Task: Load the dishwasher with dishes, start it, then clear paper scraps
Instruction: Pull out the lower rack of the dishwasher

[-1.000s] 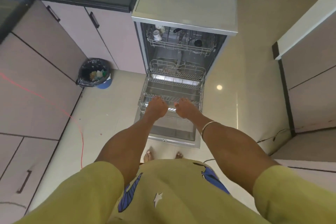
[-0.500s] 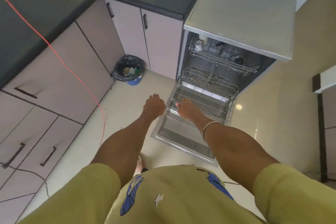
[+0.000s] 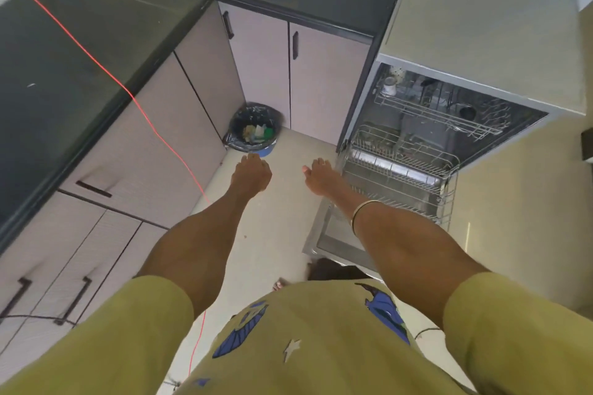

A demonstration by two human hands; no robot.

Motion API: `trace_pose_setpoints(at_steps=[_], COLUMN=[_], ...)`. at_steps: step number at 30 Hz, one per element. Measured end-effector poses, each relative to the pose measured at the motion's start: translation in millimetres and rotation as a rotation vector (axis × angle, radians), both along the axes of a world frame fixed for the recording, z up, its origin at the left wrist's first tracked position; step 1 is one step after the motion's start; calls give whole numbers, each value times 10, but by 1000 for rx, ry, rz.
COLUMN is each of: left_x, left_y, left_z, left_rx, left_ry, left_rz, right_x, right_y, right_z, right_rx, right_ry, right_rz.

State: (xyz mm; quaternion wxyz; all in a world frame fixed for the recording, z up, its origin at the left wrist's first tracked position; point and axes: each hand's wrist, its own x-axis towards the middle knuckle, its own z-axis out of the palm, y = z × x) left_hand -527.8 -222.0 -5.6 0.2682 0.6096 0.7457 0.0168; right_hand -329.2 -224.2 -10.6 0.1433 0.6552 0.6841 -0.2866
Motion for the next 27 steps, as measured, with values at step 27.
trace_pose_setpoints(at_steps=[27], left_x=[-727], left_y=[3340], left_z=[434], left_rx=[174], left_ry=[-31], left_rz=[-129], right_x=[-748], right_y=[3573], right_z=[708], right_rx=[225], right_ry=[118], right_rz=[-87])
